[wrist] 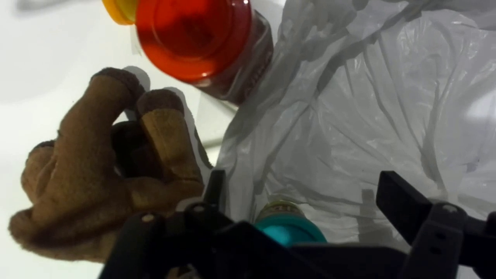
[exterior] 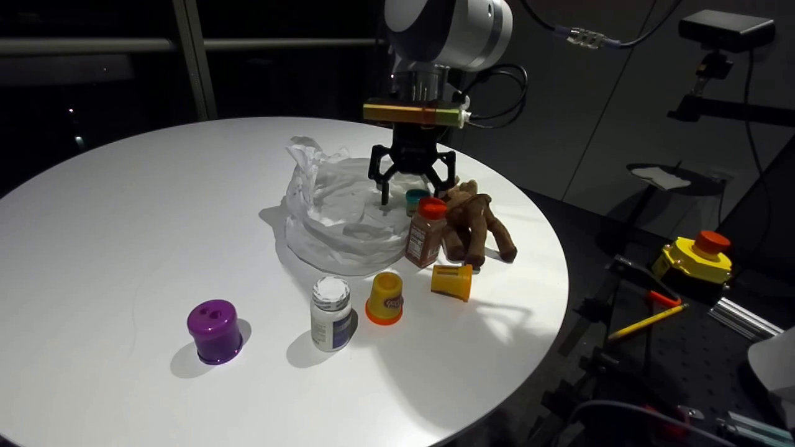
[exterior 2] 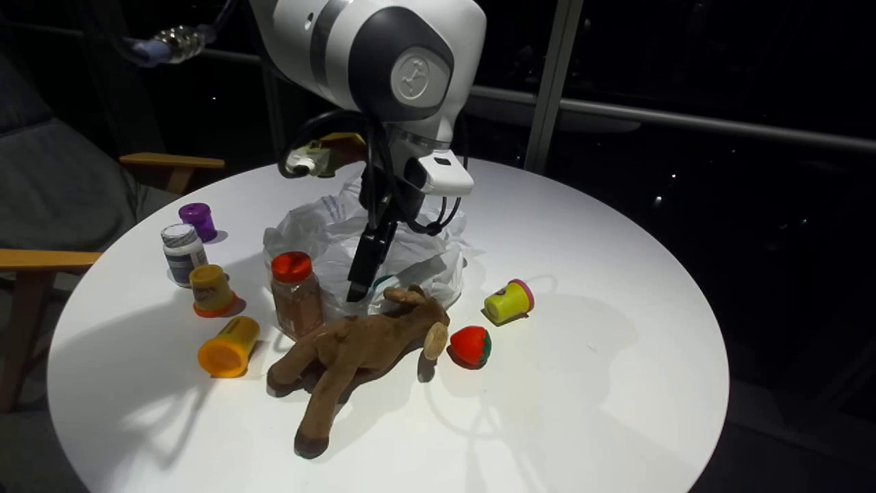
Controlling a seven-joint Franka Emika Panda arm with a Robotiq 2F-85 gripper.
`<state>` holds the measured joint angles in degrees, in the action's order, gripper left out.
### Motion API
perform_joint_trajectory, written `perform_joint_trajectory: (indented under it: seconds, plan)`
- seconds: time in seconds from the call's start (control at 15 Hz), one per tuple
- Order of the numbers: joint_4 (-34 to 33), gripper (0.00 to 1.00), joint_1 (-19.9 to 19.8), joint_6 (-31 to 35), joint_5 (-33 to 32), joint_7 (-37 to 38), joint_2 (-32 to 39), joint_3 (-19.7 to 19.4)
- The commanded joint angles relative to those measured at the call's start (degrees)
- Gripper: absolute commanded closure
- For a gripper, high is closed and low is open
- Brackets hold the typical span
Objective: Remove the contents from the white plastic bag and put them on the table one at a time
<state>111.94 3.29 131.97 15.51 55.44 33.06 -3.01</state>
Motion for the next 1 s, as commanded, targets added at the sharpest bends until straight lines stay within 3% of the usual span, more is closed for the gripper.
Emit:
perform_joint_trajectory:
  seconds: [0.0, 0.93]
  plan:
    - [-2.8, 0.0, -0.8, 1.0, 2.5, 1.8, 1.0, -0.1]
    - [-2.5, 0.0, -3.0, -0.2, 4.8, 6.2, 1.3, -0.5]
